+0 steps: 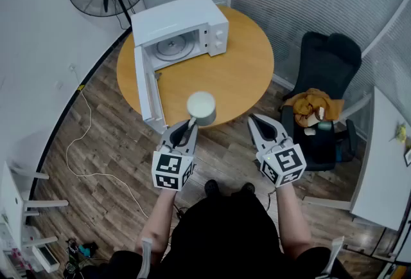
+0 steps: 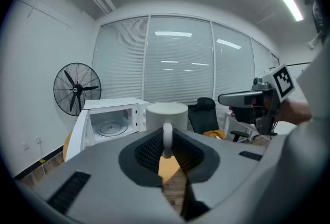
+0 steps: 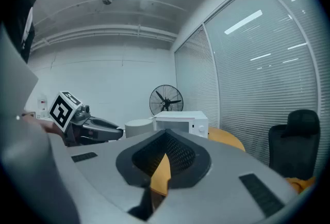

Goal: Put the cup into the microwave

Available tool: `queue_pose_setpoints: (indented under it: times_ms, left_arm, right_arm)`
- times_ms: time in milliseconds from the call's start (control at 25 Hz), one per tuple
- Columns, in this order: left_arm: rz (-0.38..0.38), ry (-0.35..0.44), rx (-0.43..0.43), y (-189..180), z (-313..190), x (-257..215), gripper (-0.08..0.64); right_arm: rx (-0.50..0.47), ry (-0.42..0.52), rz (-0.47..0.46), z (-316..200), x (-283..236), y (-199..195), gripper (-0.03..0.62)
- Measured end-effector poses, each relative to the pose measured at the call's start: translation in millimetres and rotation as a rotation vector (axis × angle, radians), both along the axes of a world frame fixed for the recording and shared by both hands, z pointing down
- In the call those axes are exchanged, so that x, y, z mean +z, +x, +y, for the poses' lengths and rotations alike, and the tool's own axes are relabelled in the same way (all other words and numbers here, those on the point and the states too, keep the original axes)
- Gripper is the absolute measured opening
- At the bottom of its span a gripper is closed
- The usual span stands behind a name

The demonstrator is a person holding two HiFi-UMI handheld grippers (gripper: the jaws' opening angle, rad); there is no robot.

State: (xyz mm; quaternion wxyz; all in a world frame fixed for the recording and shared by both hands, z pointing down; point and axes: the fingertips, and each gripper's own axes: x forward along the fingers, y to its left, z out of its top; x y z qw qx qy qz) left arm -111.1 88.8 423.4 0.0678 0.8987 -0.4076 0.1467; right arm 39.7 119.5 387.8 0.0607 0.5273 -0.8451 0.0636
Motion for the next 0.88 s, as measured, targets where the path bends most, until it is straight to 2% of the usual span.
queue_pose_setpoints:
  times_ms: [560, 880]
  left_arm:
    - [0.009, 0.029, 0.021, -6, 5, -1, 0.044]
    - [0.018, 0.027, 0.022, -1, -4, 1, 0.044]
  right_arm:
    - [0.037, 0.018, 0.008, 7, -2, -9, 0.009]
    - [0.075, -0.020, -0.048, 4, 8, 1, 0.009]
